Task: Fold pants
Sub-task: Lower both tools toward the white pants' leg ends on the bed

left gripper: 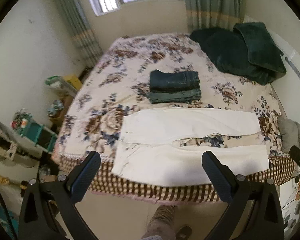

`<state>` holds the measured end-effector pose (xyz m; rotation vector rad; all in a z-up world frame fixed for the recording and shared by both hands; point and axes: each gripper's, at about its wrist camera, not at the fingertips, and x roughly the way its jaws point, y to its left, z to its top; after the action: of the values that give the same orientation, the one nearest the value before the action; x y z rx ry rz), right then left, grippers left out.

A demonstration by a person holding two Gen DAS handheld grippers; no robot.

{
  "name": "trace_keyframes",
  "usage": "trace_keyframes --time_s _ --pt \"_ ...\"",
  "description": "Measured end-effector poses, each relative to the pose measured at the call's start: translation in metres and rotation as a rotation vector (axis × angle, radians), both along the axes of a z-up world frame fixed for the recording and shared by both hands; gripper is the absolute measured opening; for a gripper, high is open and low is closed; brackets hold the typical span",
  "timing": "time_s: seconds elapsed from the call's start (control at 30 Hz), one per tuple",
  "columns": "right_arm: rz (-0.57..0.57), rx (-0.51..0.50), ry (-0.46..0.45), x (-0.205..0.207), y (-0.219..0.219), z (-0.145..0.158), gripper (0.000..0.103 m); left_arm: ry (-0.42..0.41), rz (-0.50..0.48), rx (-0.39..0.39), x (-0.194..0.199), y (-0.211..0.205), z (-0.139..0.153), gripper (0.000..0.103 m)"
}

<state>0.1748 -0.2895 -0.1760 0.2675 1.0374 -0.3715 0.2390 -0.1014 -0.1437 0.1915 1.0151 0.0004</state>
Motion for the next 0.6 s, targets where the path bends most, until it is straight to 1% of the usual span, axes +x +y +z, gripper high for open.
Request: trace_keyframes --time_s 0.1,0.17,0.23,0.27,0.3,0.4,0.43,0.5,0.53,0.57,0.6 --pt "-0.034 0.010 0.043 0.047 -0.031 -0.038 0.103 0.062 -0.037 -0.005 0.055 -0.011 -0.037 0.103" --pt "-0.039 0.013 0.069 0.089 -0.043 -0.070 0.103 0.104 -0.056 0.002 0.095 -0.020 -0.070 0.103" --pt "-0.034 0.002 0.128 0.132 -0.060 -0.110 0.103 0.144 -0.082 0.009 0.128 -0.031 -0.103 0.103" --pt "-0.016 0.000 0.155 0.158 -0.064 -0.133 0.103 0.161 -0.100 0.028 0.146 -0.040 -0.123 0.103" --pt "0.009 -0.016 0.179 0.187 -0.068 -0.157 0.103 0.179 -0.130 0.063 0.169 -0.051 -0.148 0.103" --pt "0.084 -0.063 0.235 0.253 -0.075 -0.216 0.103 0.213 -0.193 0.145 0.216 -0.075 -0.203 0.103" --pt "0.126 -0.078 0.268 0.283 -0.077 -0.244 0.103 0.220 -0.217 0.176 0.233 -0.085 -0.223 0.103" --pt "0.176 -0.083 0.303 0.322 -0.079 -0.280 0.103 0.232 -0.251 0.222 0.259 -0.097 -0.254 0.103" --pt "0.216 -0.090 0.328 0.349 -0.081 -0.307 0.103 0.240 -0.275 0.245 0.273 -0.104 -0.272 0.103" --pt "0.251 -0.105 0.346 0.369 -0.082 -0.327 0.103 0.244 -0.291 0.255 0.282 -0.106 -0.284 0.103" --pt "0.278 -0.110 0.362 0.378 -0.081 -0.340 0.103 0.252 -0.309 0.282 0.292 -0.111 -0.300 0.103"
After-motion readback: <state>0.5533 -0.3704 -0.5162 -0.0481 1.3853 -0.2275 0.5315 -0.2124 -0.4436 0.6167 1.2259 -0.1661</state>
